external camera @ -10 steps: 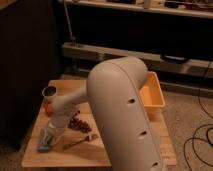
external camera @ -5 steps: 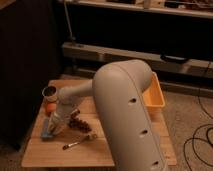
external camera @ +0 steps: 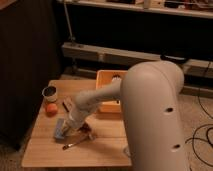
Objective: Wipe table surface with sponge
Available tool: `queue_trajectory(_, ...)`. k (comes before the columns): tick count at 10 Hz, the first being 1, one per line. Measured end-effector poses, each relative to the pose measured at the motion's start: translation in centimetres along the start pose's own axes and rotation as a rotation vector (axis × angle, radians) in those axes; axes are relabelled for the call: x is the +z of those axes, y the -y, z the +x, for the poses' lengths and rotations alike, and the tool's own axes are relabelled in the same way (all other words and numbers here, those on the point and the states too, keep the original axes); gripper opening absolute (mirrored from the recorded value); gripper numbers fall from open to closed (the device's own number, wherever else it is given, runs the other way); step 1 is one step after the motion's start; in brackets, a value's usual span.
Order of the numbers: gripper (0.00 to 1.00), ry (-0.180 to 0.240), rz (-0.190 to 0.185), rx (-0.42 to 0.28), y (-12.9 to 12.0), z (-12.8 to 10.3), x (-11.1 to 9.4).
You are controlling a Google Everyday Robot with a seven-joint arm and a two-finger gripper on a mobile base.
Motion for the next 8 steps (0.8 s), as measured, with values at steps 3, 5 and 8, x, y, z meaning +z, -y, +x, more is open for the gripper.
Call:
queue_trajectory(3,0.00,-0.008,0.011,0.031,0.7,1.7,0.3)
queue_trajectory(5,0.00,-0.047,0.024,0.025,0.1,3.8,1.9)
queue_trajectory(8,0.00,-0.119,0.048,0.001,-1.2,7.4,4.1)
